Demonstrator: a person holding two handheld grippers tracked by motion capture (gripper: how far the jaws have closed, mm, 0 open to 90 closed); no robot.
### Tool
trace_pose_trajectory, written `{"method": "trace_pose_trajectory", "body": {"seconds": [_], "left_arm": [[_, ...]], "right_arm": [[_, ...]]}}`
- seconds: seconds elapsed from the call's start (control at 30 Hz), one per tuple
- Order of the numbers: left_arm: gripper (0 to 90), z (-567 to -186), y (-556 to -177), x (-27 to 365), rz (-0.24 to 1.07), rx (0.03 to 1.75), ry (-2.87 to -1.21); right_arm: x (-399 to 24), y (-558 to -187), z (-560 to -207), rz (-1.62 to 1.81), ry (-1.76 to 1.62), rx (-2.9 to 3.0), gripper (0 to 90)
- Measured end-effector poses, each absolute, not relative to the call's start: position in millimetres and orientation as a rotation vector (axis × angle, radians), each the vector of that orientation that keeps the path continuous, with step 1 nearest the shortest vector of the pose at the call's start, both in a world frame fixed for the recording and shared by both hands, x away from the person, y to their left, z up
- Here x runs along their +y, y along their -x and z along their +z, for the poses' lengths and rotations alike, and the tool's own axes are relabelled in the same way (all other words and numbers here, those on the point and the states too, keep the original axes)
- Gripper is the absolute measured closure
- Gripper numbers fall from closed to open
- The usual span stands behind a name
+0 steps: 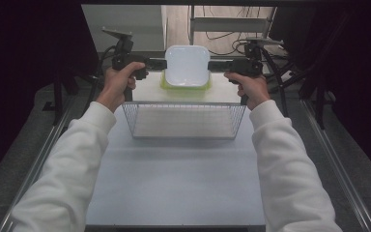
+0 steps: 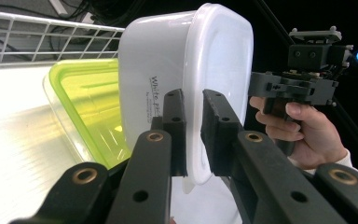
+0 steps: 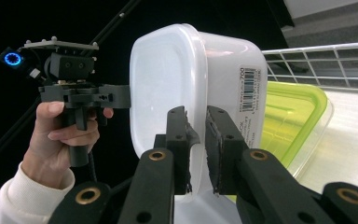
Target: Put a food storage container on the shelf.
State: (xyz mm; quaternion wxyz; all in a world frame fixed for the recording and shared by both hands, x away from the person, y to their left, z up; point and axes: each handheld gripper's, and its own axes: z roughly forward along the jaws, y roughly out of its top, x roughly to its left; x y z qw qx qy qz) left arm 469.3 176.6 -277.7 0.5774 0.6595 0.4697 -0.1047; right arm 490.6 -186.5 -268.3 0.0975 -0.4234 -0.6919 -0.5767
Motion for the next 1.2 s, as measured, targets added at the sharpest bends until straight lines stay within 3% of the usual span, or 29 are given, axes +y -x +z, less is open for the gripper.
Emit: {"method": "trace_pose_trajectory", "body": {"seconds": [0.57, 1.2], "left_arm": [[79.7, -288.2, -497.1, 183.2, -0.412, 1.191, -1.389], [76.7, -295.7, -508.1, 183.6, -0.432, 1.228, -1.35]], "right_arm": [[-186.6, -517.6, -272.2, -1.612, 1.384, -1.811, 77.7], [-187.0, -532.2, -283.0, -1.581, 1.455, -1.693, 75.6]]}}
